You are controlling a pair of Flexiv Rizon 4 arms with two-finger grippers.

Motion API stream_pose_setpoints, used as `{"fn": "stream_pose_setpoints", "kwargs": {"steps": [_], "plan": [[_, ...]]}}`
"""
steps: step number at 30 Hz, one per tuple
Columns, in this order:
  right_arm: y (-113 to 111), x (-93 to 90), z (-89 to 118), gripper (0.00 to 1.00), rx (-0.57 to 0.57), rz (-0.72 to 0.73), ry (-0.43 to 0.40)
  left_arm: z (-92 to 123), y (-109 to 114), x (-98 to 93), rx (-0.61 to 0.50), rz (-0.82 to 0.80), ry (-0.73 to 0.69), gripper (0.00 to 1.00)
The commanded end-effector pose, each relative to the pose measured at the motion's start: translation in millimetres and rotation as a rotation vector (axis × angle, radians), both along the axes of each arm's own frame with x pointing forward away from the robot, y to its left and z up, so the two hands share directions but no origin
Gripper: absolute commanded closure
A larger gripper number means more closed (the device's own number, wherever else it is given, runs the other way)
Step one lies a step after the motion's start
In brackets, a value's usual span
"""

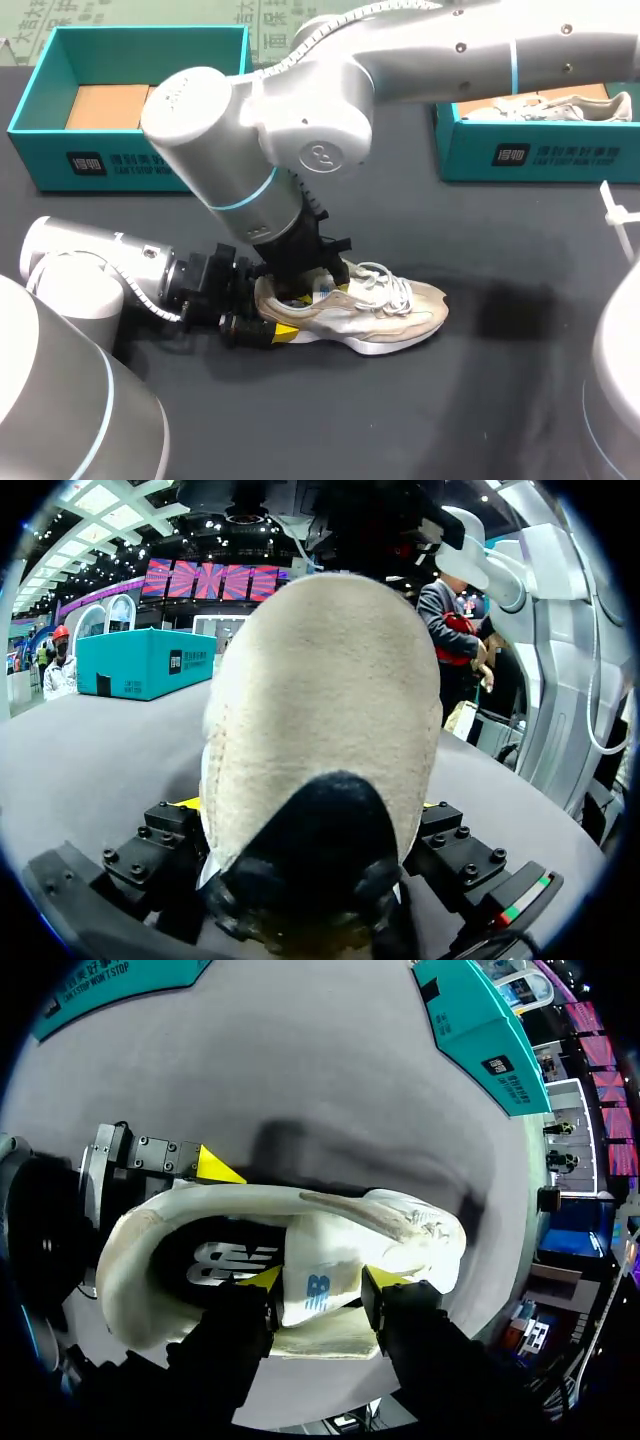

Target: Take the shoe out of the shoebox, open the shoe tongue, remove and reinsert the insole, then place the shoe into the shoebox

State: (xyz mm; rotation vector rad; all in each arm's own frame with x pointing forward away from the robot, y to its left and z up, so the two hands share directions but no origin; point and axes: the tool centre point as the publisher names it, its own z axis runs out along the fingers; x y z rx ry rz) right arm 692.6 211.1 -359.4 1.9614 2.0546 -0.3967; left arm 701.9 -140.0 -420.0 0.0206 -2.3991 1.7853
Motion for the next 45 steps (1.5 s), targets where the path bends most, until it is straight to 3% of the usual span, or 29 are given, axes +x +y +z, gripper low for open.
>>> {"fn": "stream_pose_setpoints", "kwargs": {"steps": [1,15,34,39,40,42,45], "plan": [[-3,-7.9,5,0.54,0.009,-0.786,-0.346,-2,-2,1.7,0.001,0.001,0.000,1.00],[-22,-4.1,38,0.56,-0.029,-0.777,-0.388,-2,-2,1.7,0.001,0.001,0.000,1.00],[-12,-6.8,8,0.57,0.044,-0.799,-0.342,-2,-2,1.7,0.001,0.001,0.000,1.00],[-7,-4.9,7,0.50,0.050,-0.793,-0.341,-2,-2,1.7,0.001,0.001,0.000,1.00],[-7,-5.1,6,0.38,0.051,-0.794,-0.340,-2,-2,1.7,0.001,0.001,0.000,1.00],[-8,-5.5,6,0.30,0.053,-0.797,-0.340,-2,-2,1.7,0.001,0.001,0.000,1.00],[-10,-6.2,7,0.38,0.051,-0.802,-0.341,-2,-2,1.7,0.001,0.001,0.000,1.00]]}}
